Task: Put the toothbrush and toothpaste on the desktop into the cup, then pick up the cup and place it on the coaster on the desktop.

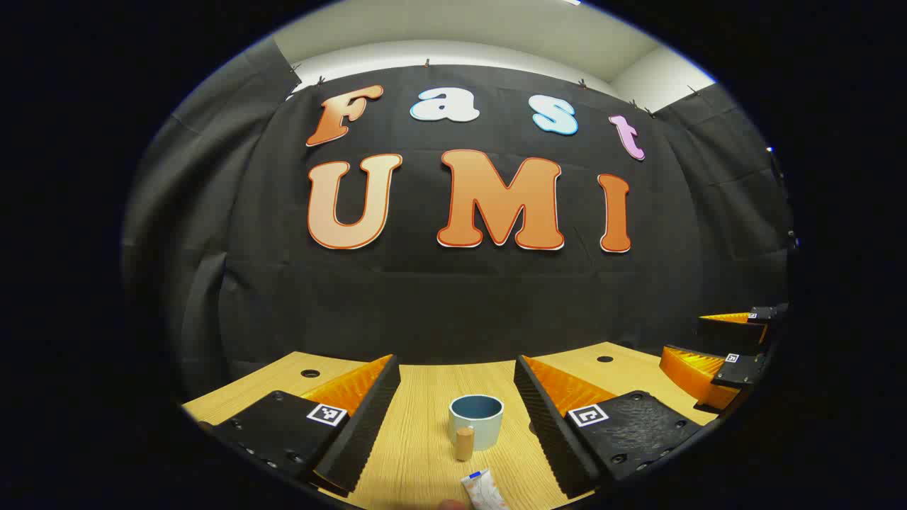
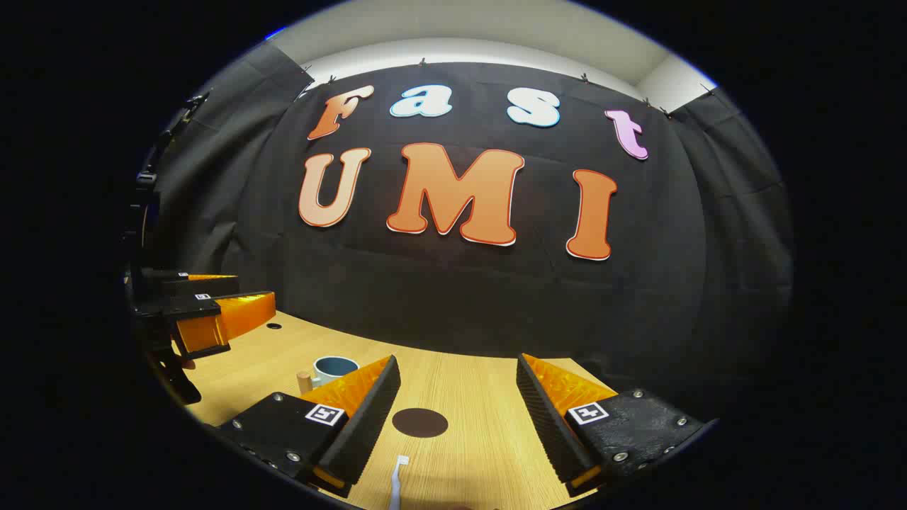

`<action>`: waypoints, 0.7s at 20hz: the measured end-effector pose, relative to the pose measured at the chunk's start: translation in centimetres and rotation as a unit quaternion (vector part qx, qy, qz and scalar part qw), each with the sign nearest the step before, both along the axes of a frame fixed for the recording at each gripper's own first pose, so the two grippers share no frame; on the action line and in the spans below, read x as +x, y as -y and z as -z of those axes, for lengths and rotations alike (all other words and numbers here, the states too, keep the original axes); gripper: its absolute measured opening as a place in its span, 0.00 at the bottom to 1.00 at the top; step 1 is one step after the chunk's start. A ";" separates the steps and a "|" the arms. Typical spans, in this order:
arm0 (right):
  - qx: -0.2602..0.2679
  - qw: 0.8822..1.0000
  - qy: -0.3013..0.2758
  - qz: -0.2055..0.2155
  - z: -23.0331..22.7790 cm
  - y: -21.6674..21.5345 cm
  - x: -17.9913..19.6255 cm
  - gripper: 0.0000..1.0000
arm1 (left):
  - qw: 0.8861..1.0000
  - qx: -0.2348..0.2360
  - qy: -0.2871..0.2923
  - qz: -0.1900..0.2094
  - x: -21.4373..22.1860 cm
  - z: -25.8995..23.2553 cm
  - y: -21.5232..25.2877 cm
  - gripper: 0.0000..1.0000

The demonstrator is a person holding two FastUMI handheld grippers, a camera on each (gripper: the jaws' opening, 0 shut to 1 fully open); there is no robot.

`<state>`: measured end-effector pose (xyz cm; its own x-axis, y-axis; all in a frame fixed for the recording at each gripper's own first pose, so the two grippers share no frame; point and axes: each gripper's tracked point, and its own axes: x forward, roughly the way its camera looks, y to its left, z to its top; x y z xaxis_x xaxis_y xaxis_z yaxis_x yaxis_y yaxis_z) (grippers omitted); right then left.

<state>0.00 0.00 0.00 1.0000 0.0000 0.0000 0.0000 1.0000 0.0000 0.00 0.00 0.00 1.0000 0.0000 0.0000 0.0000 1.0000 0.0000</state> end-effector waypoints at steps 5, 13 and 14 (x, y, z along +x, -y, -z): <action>0.007 1.000 -0.002 -0.003 -0.1 -0.1 -0.2 0.99 | 1.000 0.002 -0.001 -0.003 -0.1 0.2 0.0 0.97; 0.011 1.000 -0.012 0.001 0.4 -0.1 -0.1 0.99 | 1.000 0.005 -0.001 -0.003 -0.3 0.2 0.0 0.97; 0.010 1.000 -0.014 0.000 0.4 -0.2 -0.1 0.99 | 1.000 0.005 -0.003 -0.003 -0.3 0.3 -0.1 0.97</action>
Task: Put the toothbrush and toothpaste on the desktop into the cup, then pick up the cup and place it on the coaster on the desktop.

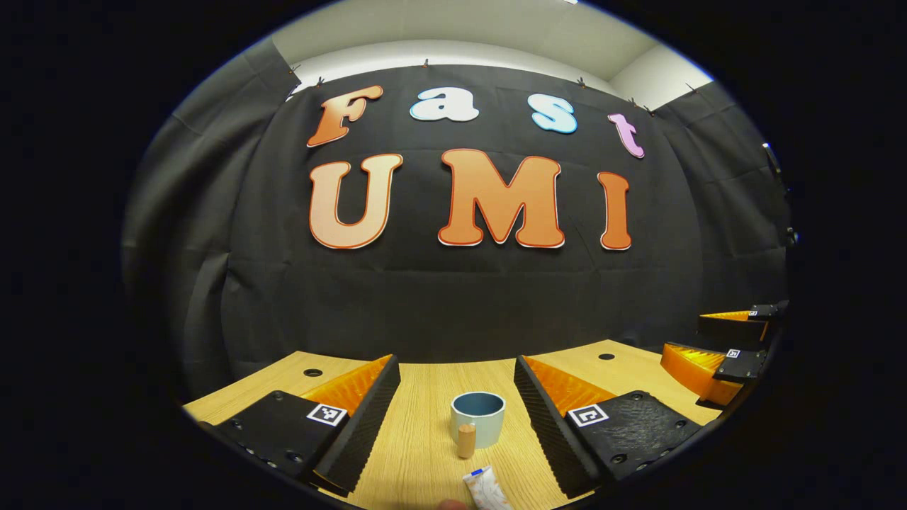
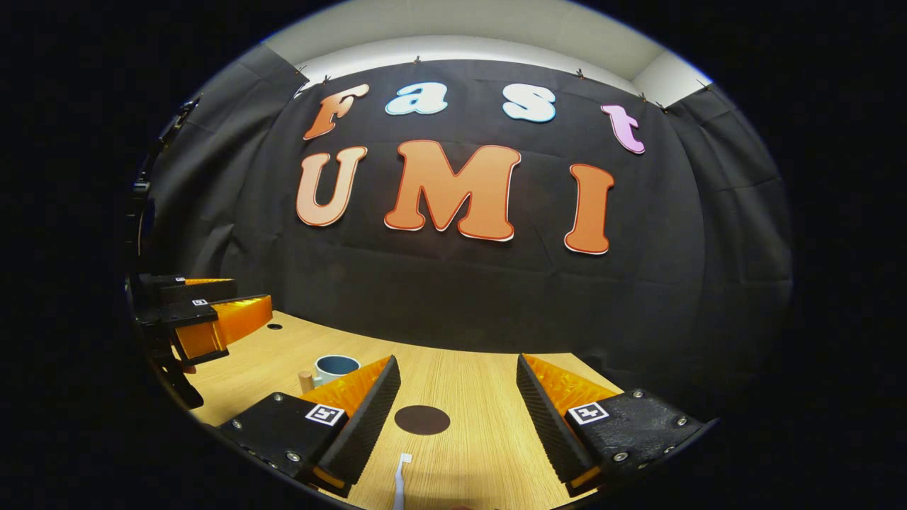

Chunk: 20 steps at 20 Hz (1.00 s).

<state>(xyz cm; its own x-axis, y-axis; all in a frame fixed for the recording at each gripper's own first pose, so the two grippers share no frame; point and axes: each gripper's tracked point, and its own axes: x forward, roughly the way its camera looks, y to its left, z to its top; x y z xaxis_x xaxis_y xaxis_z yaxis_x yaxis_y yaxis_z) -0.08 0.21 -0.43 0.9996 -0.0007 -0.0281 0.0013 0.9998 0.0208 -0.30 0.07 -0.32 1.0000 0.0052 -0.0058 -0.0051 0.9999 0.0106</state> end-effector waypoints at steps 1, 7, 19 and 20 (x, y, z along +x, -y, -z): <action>-0.002 1.000 -0.002 0.000 0.2 0.0 -0.1 0.99 | 1.000 0.002 -0.003 0.000 0.0 0.1 0.0 0.97; 0.000 1.000 -0.030 -0.003 2.1 0.0 -0.2 0.99 | 0.999 0.014 -0.053 -0.005 -0.1 3.0 0.0 0.97; 0.030 0.987 -0.156 -0.025 10.1 -1.0 -2.2 0.99 | 0.983 0.024 -0.180 0.020 -1.9 10.7 2.1 1.00; 0.030 0.985 -0.165 -0.028 10.7 -1.2 -2.4 0.99 | 0.981 0.026 -0.191 0.020 -2.1 11.6 2.1 0.96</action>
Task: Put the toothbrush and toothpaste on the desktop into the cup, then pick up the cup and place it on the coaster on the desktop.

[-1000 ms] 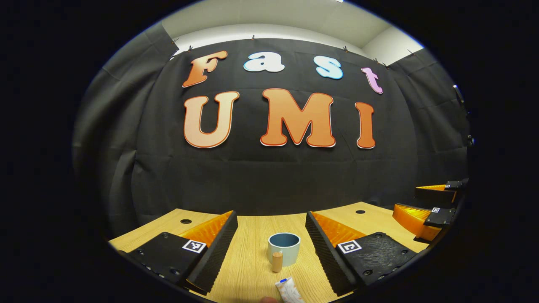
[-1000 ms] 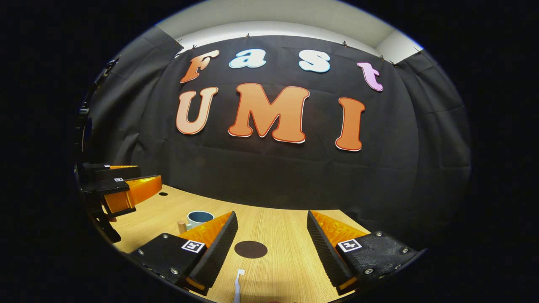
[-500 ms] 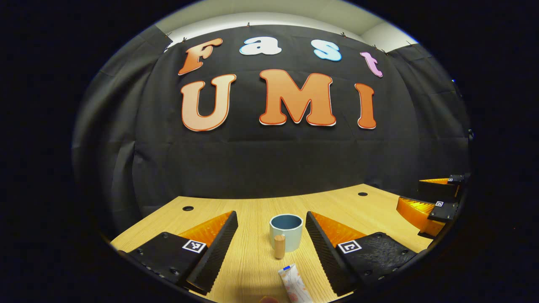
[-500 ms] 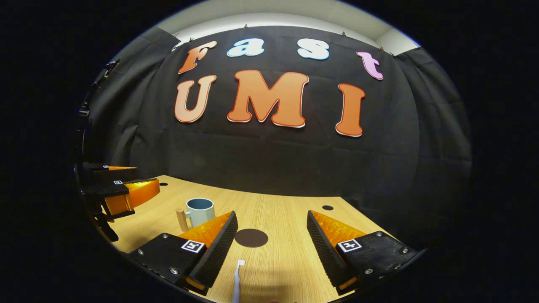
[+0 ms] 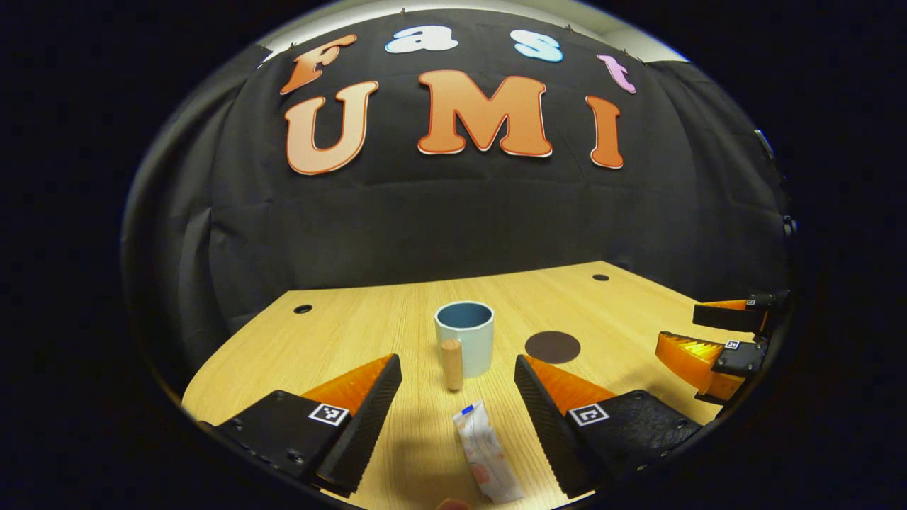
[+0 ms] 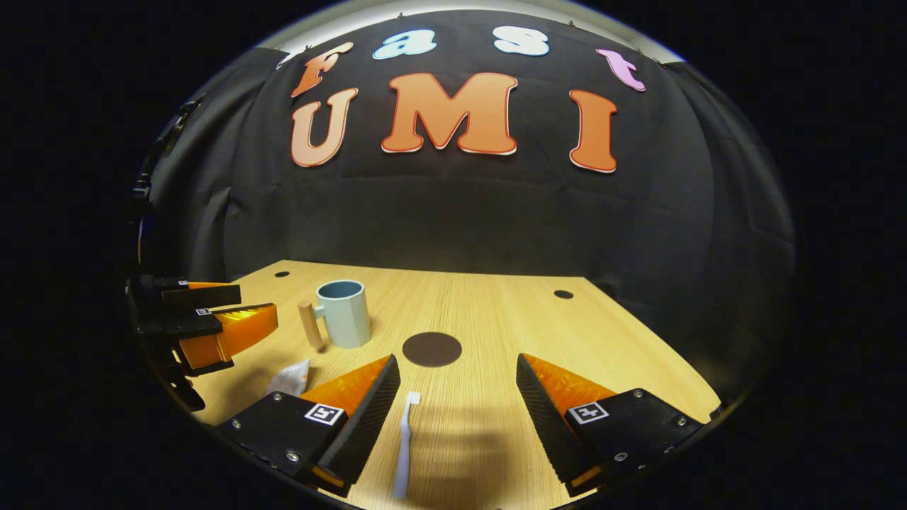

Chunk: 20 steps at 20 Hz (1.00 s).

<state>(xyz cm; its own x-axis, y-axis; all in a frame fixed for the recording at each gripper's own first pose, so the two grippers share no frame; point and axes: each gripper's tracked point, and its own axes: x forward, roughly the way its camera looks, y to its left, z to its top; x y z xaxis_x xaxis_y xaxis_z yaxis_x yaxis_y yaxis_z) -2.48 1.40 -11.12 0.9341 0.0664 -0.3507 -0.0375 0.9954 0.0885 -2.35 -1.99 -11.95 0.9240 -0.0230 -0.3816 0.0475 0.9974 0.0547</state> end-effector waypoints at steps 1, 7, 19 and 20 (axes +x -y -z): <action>0.000 1.000 -0.010 -0.002 0.7 -0.2 -0.1 0.99 | 1.000 0.002 -0.013 -0.002 -0.2 0.7 -0.1 0.96; -0.022 0.998 -0.058 -0.030 3.9 -2.2 -0.6 0.95 | 0.998 -0.004 -0.066 -0.011 -1.0 4.1 -0.2 0.96; -0.036 0.984 -0.156 -0.073 9.5 -5.4 -0.9 0.61 | 0.987 -0.010 -0.159 -0.018 -1.9 9.6 0.0 0.97; -0.035 0.983 -0.162 -0.079 9.7 -5.7 -1.2 0.59 | 0.986 -0.012 -0.165 -0.021 -2.0 9.8 -0.1 0.97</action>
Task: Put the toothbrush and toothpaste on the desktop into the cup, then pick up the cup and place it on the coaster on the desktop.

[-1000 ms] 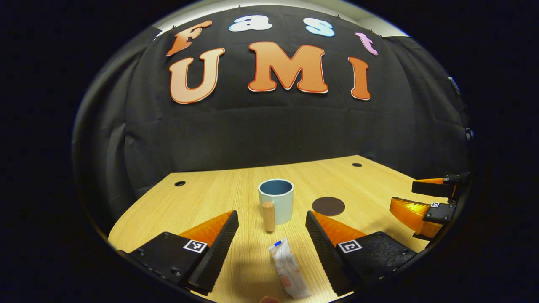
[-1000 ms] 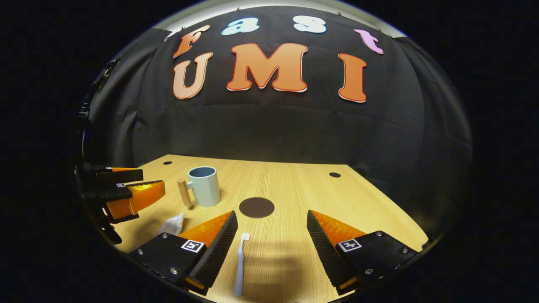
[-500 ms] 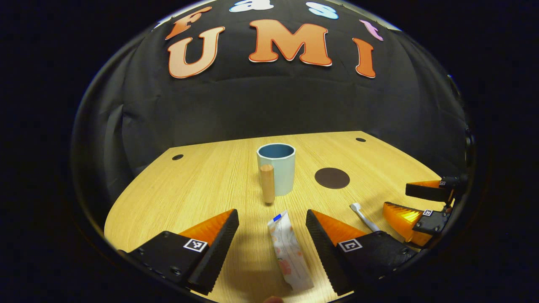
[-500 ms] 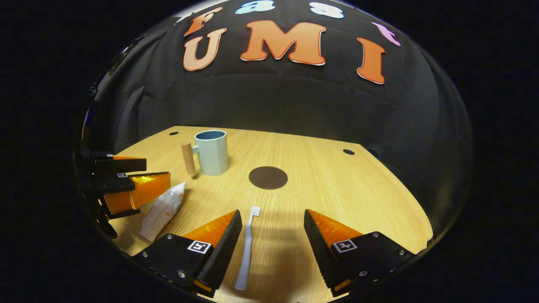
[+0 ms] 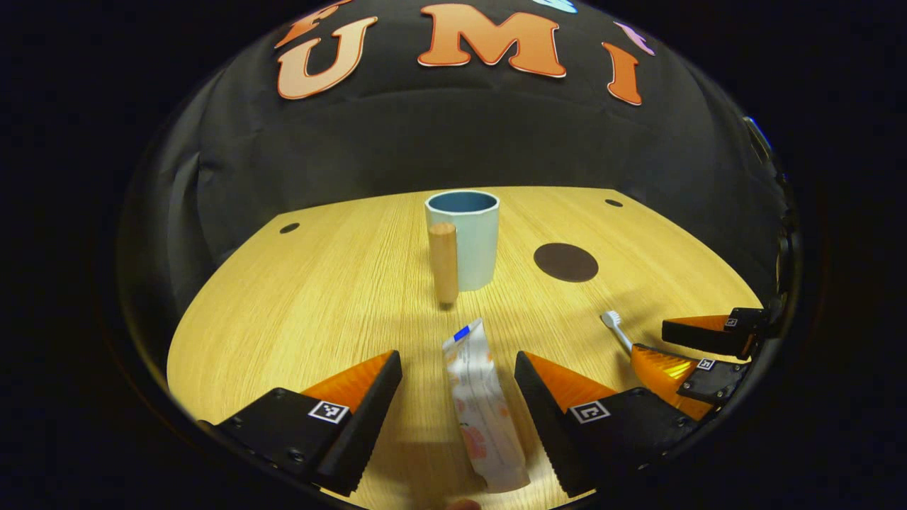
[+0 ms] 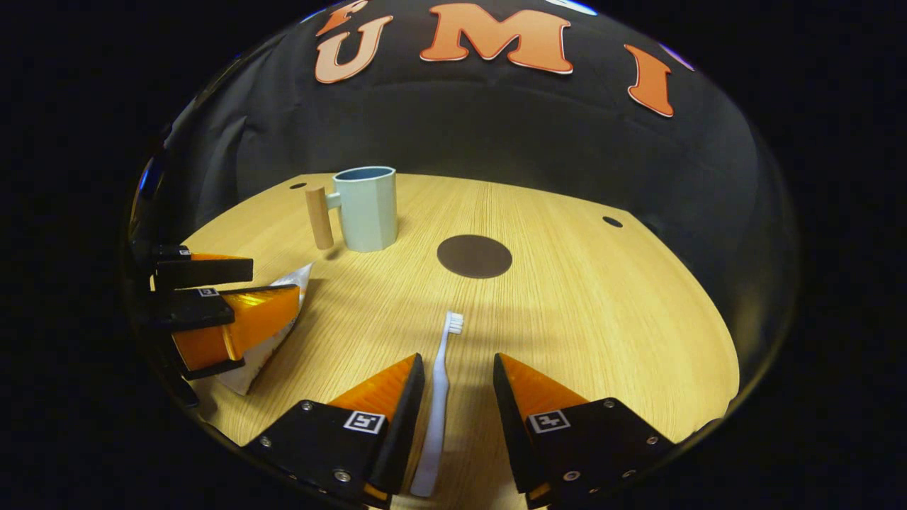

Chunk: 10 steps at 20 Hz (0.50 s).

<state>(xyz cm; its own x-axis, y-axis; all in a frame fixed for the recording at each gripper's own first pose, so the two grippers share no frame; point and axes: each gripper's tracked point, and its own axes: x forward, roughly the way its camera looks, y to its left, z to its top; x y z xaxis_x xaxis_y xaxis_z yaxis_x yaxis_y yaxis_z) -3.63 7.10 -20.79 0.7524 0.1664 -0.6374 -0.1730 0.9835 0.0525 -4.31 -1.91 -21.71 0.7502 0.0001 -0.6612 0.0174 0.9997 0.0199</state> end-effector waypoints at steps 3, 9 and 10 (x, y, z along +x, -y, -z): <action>0.003 1.000 -0.011 -0.004 0.3 -0.7 0.1 0.43 | 1.000 -0.001 -0.015 -0.010 -0.2 0.8 -0.2 0.97; 0.038 0.999 -0.021 -0.004 0.2 -1.6 0.4 0.10 | 0.999 -0.009 -0.045 -0.024 -0.5 2.0 0.0 0.97; 0.047 0.999 -0.020 -0.001 0.3 -1.5 0.5 0.08 | 0.999 -0.010 -0.046 -0.027 -0.9 1.8 0.0 1.00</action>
<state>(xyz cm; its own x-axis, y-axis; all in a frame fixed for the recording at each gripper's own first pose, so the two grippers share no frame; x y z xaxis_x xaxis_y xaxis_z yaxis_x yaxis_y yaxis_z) -3.16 8.62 -21.04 0.7265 0.2276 -0.6484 -0.1707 0.9738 0.1505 -5.18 -1.95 -23.48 0.6854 0.0256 -0.7277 -0.0363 0.9993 0.0010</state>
